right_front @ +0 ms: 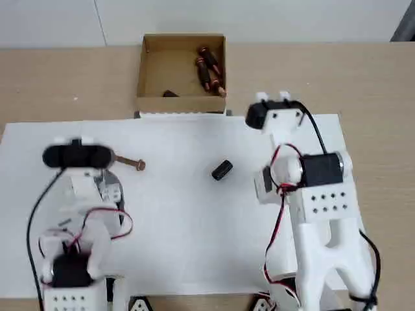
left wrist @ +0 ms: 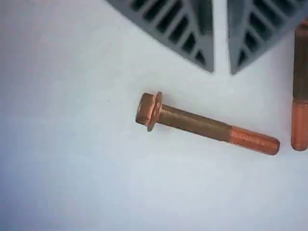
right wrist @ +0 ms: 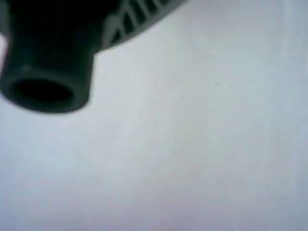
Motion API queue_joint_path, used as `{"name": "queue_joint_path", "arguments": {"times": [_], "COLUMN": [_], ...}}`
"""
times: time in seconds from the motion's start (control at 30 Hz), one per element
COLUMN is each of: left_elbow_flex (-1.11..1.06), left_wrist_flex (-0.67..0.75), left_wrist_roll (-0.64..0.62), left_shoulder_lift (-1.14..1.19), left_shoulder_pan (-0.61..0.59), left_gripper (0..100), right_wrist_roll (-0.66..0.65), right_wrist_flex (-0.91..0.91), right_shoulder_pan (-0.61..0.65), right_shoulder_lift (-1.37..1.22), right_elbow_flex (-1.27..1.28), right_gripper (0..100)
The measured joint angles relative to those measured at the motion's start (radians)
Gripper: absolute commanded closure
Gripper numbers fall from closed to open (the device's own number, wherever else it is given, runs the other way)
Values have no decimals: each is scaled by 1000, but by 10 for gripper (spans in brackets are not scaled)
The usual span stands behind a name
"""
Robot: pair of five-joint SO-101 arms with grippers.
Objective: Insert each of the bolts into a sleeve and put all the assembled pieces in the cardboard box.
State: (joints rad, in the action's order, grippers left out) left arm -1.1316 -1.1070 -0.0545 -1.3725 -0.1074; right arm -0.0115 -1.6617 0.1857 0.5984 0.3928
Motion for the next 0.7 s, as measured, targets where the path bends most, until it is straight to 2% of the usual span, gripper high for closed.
{"name": "queue_joint_path", "arguments": {"times": [0.23, 0.47, 0.7], "left_elbow_flex": [325, 497, 552], "left_wrist_flex": [-107, -213, -230], "left_wrist_roll": [35, 281, 555], "left_shoulder_lift": [367, 618, 789], "left_shoulder_pan": [-2, -2, -2], "left_gripper": [993, 993, 994], "right_wrist_roll": [0, 0, 0], "right_wrist_flex": [64, 117, 149], "right_shoulder_pan": [-40, -61, -60], "right_shoulder_lift": [183, 344, 443], "right_elbow_flex": [178, 325, 391], "right_gripper": [995, 995, 995]}}
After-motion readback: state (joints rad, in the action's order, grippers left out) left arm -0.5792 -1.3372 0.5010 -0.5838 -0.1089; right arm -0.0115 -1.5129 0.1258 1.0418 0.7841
